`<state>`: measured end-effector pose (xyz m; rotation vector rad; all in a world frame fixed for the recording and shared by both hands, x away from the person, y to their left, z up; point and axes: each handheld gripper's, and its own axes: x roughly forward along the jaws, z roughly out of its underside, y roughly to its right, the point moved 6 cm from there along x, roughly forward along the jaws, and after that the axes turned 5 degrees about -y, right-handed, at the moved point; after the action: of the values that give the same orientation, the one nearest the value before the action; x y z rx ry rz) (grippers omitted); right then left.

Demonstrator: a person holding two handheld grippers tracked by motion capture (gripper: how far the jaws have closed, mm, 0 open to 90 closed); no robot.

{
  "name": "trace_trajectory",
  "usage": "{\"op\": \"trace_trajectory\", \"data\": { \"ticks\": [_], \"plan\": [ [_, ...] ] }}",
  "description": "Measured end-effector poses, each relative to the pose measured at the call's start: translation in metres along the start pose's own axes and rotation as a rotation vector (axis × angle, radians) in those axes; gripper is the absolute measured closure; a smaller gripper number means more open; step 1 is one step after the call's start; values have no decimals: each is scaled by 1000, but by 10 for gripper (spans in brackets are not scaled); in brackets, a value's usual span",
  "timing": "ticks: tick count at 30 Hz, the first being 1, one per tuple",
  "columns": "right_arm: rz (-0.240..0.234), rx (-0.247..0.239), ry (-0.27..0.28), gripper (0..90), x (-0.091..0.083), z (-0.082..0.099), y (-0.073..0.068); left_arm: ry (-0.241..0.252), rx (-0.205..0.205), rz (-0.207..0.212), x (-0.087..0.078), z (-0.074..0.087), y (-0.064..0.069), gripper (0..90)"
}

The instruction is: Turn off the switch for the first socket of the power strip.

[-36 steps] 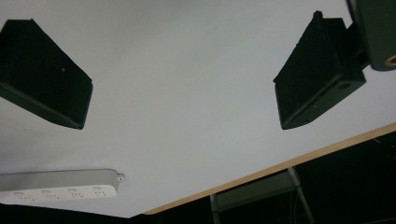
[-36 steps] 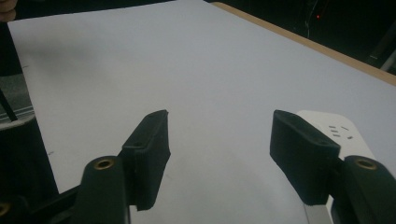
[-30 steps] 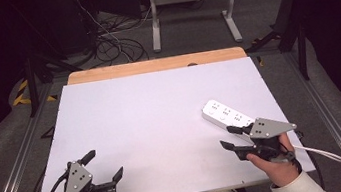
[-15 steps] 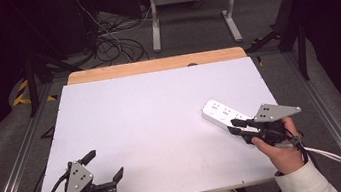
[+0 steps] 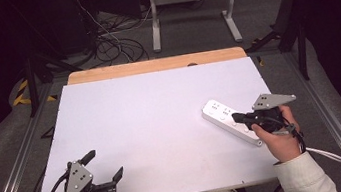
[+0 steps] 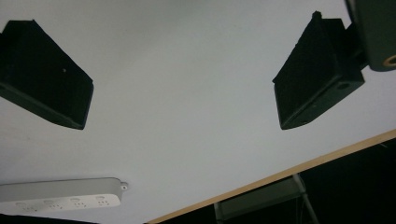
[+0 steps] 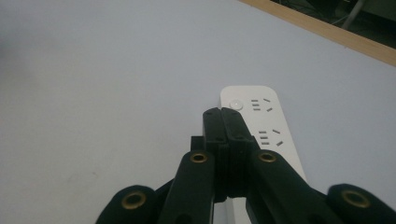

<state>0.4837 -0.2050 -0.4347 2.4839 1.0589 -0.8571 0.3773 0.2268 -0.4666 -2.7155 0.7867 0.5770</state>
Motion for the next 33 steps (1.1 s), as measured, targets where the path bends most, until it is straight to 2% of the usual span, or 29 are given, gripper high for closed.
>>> {"op": "trace_trajectory", "data": {
  "ticks": [7, 9, 10, 14, 17, 21, 22, 23, 25, 31, 33],
  "plan": [
    [14, 13, -23, 900, 2, 1, 7, -3, 0, 3, 0, 0, 1, 54],
    [40, 3, -58, 900, 5, 5, 11, -7, 6, 4, 1, 1, 1, 57],
    [40, 3, -58, 900, 5, 5, 11, -7, 6, 4, 1, 1, 1, 58],
    [71, -4, -144, 900, 11, 14, 17, -14, 9, 9, 1, 1, 2, 58],
    [84, 10, -192, 900, 14, 19, 20, -14, 6, 9, 1, 1, 1, 58],
    [97, 25, -228, 900, 17, 23, 23, -18, 5, 16, 2, 2, 2, 60],
    [101, 32, -254, 900, 18, 26, 24, -19, 12, 14, 2, 2, 1, 60],
    [101, 32, -254, 900, 18, 26, 24, -18, 3, 18, 2, 2, 2, 60],
    [103, 39, -294, 900, 20, 30, 25, -16, 7, 14, 2, 2, 1, 60],
    [103, 50, -331, 900, 23, 35, 27, -16, 6, 14, 1, 2, 1, 60],
    [116, 61, -337, 900, 23, 37, 29, -18, -2, 21, 2, 2, 1, 60]
  ]
}}
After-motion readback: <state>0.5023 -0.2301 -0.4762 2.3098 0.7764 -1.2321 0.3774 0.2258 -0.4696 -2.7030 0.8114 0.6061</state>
